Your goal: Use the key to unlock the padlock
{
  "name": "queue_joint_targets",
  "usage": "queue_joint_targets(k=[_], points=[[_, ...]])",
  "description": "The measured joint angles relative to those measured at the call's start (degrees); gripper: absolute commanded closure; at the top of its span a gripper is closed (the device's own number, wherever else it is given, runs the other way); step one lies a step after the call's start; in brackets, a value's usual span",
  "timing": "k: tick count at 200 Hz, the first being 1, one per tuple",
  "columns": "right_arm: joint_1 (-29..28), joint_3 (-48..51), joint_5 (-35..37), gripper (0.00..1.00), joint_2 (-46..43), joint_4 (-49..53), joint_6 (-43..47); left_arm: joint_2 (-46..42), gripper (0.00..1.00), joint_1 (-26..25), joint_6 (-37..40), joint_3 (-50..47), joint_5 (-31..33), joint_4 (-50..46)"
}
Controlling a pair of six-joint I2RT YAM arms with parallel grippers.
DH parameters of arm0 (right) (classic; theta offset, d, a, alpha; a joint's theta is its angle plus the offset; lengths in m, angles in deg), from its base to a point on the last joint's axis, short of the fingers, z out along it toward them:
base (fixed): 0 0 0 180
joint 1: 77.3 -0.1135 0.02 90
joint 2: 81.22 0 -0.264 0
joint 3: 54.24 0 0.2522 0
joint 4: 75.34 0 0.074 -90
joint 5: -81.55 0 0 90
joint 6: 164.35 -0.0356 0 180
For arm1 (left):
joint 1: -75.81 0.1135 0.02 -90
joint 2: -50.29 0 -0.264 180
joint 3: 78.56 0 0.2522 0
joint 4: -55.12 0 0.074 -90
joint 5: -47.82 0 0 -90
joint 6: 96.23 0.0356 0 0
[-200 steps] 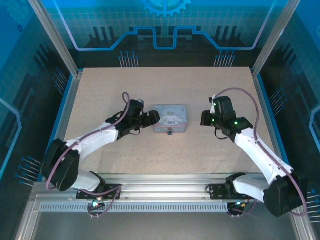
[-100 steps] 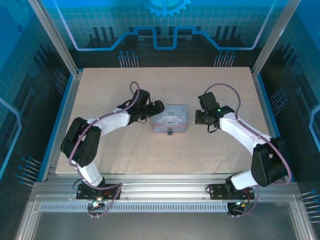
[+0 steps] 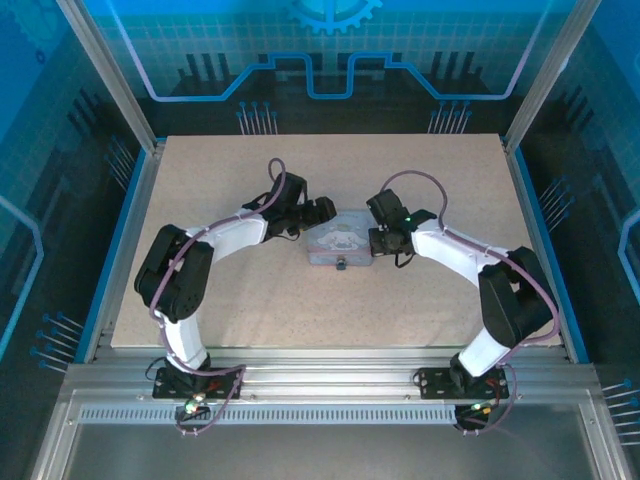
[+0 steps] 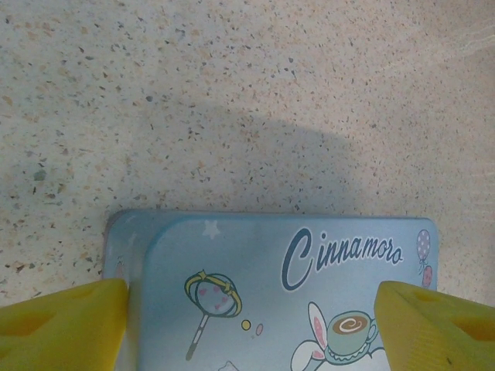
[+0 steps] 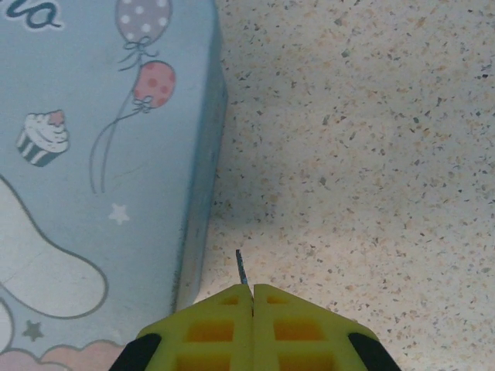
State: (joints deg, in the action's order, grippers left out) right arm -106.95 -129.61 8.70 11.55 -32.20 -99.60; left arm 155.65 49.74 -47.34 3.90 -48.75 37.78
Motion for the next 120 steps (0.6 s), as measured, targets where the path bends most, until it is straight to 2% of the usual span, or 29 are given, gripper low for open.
queue_joint_targets(k=[74,120], points=[[-2.2,1.7,-0.8,1.0,-2.4,0.6,-1.8,-0.5,0.1,0.0,2.6,0.3,-0.5,0.4],[-1.6,1.6,-0.6,1.0,-6.0,1.7,-1.7,-13.7,0.09,0.2,5.2,-6.4,2.0,0.2]])
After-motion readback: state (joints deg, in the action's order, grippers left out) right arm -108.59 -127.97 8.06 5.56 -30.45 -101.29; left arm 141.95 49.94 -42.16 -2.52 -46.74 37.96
